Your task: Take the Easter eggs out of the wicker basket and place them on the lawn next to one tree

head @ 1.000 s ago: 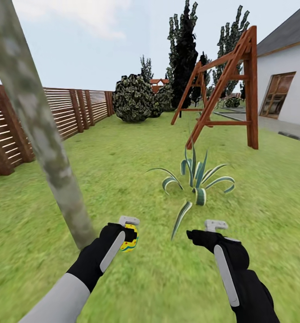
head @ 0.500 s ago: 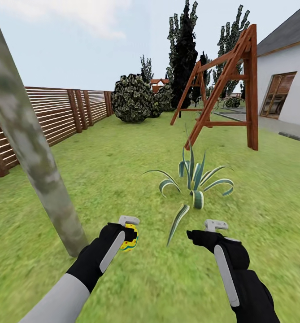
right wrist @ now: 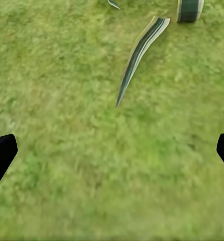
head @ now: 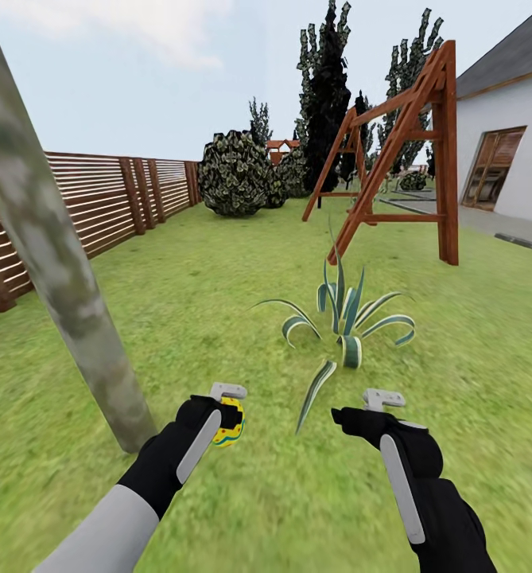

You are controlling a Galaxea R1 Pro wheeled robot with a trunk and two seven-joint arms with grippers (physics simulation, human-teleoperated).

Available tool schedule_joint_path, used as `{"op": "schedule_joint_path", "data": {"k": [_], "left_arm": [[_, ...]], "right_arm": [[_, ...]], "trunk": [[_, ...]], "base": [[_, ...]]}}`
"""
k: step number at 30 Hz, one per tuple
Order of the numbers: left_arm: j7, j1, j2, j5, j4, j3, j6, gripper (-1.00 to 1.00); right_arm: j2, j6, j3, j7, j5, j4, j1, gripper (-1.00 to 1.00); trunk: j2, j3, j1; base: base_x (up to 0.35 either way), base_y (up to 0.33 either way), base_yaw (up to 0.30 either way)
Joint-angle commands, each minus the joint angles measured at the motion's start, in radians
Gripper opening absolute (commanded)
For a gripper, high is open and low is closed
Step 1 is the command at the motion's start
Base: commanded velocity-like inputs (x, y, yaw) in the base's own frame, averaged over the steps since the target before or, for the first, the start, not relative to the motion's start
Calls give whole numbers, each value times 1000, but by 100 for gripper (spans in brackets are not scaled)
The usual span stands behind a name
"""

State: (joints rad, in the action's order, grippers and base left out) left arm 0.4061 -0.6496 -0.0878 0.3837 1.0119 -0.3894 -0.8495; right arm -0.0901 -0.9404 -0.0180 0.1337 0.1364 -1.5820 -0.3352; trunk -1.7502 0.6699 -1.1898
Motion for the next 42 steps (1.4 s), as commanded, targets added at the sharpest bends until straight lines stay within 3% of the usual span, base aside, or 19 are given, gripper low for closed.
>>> {"op": "schedule_joint_path", "data": {"k": [1,42], "left_arm": [[10,-1,0,10,2,-2,-2,-100],[8,-1,3,11,1,8,1,-100]], "right_arm": [[-1,-3,-1,9,11,-1,-1,100],[0,-3,-2,9,11,-1,-1,100]], "trunk": [[-8,4,-4],[-295,133,-161]], "base": [[0,0,0],[0,0,0]]}}
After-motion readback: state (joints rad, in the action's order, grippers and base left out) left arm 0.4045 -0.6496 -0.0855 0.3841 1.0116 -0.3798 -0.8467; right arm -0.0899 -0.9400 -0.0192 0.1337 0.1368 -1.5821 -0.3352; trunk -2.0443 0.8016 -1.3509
